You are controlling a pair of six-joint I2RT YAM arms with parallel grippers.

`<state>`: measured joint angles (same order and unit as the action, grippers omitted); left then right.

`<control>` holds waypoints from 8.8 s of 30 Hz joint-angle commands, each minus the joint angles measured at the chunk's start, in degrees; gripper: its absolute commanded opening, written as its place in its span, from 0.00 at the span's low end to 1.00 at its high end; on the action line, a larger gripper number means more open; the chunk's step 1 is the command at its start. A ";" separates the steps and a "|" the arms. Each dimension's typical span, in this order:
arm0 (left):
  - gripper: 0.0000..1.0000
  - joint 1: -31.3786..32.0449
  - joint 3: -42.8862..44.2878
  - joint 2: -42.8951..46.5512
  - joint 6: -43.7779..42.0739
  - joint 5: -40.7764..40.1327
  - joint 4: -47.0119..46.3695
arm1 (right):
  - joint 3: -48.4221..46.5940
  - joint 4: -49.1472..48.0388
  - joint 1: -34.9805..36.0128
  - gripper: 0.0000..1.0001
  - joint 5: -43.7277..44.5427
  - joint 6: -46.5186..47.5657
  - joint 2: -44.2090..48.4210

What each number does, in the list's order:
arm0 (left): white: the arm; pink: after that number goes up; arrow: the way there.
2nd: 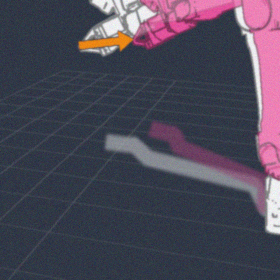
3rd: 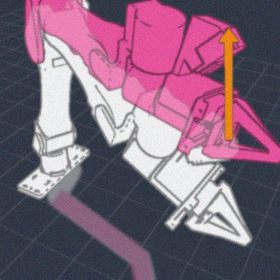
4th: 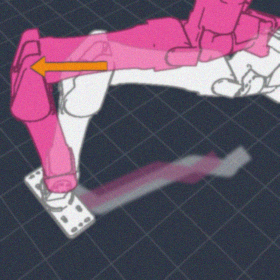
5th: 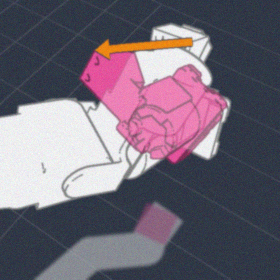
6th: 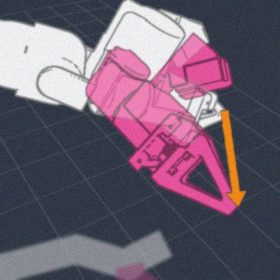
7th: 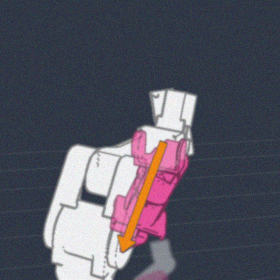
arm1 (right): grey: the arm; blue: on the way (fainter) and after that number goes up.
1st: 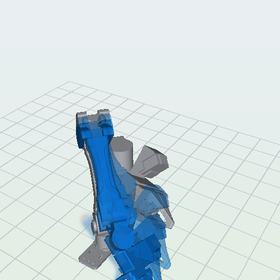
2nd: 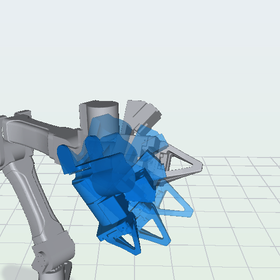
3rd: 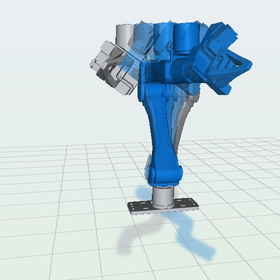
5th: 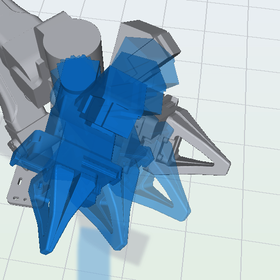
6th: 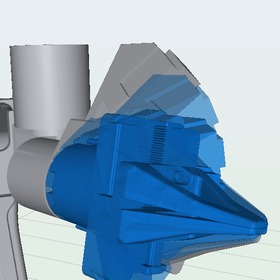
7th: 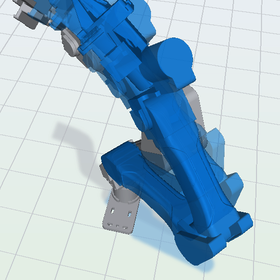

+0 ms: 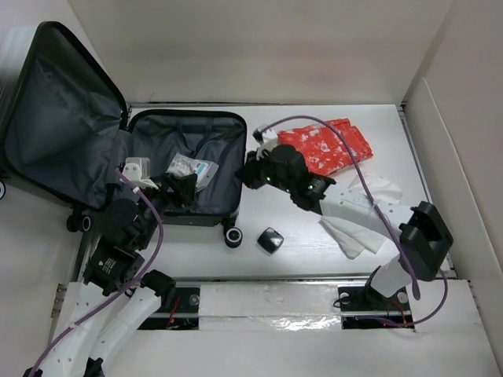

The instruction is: Pack the luggage

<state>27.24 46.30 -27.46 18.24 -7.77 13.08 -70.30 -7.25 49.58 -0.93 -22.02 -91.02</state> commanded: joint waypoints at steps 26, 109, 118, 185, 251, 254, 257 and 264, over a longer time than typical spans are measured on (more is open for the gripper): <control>0.64 -0.17 0.01 -4.44 -1.19 0.04 -2.80 | 23.38 16.47 10.53 0.98 11.47 10.95 0.77; 0.82 12.66 76.04 -119.75 37.75 1.97 -7.36 | 41.56 9.36 -34.20 0.98 -4.08 4.18 62.46; 0.00 10.99 73.14 -118.70 34.95 7.41 -15.01 | 42.09 8.83 -34.20 0.96 -3.02 4.18 63.95; 0.65 29.42 23.06 -62.97 3.73 -6.19 -25.91 | 46.39 13.58 -57.02 1.00 21.25 -13.83 48.06; 0.00 31.11 44.48 -100.86 14.55 -10.77 -18.62 | 34.35 3.83 -48.70 0.99 -7.50 -3.11 49.18; 0.00 29.71 47.99 -98.06 10.78 -11.56 -16.00 | 36.29 1.45 -48.70 0.99 -9.26 -3.47 49.71; 0.00 28.39 49.15 -92.54 6.22 -13.32 -13.97 | 36.64 0.92 -48.70 0.99 -11.11 -3.47 49.54; 0.00 18.12 45.64 -77.67 0.75 -11.75 -6.85 | 37.08 0.30 -48.70 0.99 -13.13 -3.56 49.89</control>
<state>51.16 92.23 -117.21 23.00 -17.63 3.84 -33.19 -3.42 1.15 -11.51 -26.13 -41.98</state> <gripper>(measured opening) 0.110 0.994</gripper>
